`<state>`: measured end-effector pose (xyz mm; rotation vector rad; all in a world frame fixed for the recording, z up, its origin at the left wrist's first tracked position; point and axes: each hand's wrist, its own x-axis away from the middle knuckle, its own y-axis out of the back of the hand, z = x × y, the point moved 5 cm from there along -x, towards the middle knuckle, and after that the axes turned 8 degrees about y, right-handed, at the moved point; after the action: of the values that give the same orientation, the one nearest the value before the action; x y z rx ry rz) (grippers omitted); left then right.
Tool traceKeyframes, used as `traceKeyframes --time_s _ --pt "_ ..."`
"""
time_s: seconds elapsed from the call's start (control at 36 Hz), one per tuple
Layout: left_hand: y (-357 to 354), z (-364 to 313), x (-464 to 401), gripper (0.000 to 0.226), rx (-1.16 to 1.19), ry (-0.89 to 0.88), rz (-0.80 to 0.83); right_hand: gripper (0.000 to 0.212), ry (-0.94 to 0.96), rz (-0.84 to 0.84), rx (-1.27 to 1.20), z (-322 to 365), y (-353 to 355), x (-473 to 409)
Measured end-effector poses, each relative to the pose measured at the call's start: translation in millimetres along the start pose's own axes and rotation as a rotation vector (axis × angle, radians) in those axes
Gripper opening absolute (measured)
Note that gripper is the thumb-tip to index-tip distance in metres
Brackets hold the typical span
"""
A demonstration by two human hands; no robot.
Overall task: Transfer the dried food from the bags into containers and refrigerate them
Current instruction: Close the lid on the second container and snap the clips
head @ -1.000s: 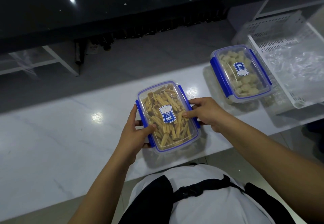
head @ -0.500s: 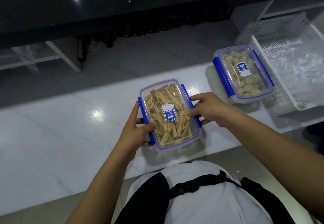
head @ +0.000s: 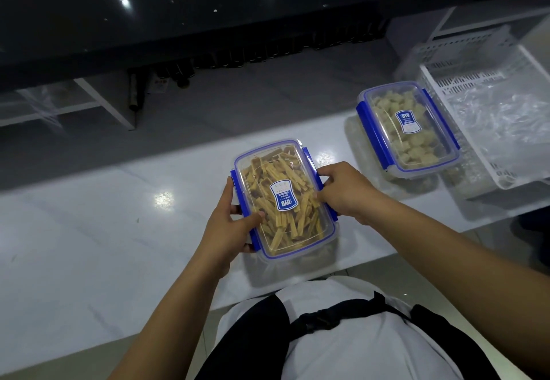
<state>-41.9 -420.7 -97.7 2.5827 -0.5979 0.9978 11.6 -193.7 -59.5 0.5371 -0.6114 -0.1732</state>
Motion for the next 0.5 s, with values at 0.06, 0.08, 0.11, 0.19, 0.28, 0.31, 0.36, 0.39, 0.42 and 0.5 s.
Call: traceKeyframes --time_s 0.06,0.08,0.11,0.19,0.28,0.31,0.36,0.39,0.42,0.5 --pt "-1 0 -1 0.087 0.0 0.001 0.002 0.032 0.024 -0.007 0.046 2 -2 1" --pt "-1 1 -1 0.087 0.002 0.002 0.005 0.031 0.031 -0.011 0.059 2 -2 1" --pt "-1 1 -2 0.087 0.004 0.004 0.009 0.03 0.037 -0.011 0.069 2 -2 1" --pt "-1 1 -2 0.087 0.008 0.008 0.026 0.034 0.029 0.025 0.017 -1 2 0" --pt "2 1 -1 0.085 0.026 0.012 0.054 0.046 -0.001 0.08 -0.089 -3 7 0" --pt "4 1 0 0.085 0.037 0.016 0.063 0.05 0.0 0.084 -0.105 -3 8 0" --pt "6 3 0 0.082 0.06 0.02 0.083 0.061 0.033 0.054 -0.095 -3 9 4" --pt "8 4 1 0.079 0.077 0.017 0.088 0.067 0.076 0.014 -0.046 -1 9 7" --pt "9 5 1 0.076 0.098 0.012 0.092 0.07 0.142 -0.038 0.034 2 10 11" --pt "14 10 1 0.076 0.176 0.007 0.128 0.061 0.366 -0.158 0.317 17 5 29"
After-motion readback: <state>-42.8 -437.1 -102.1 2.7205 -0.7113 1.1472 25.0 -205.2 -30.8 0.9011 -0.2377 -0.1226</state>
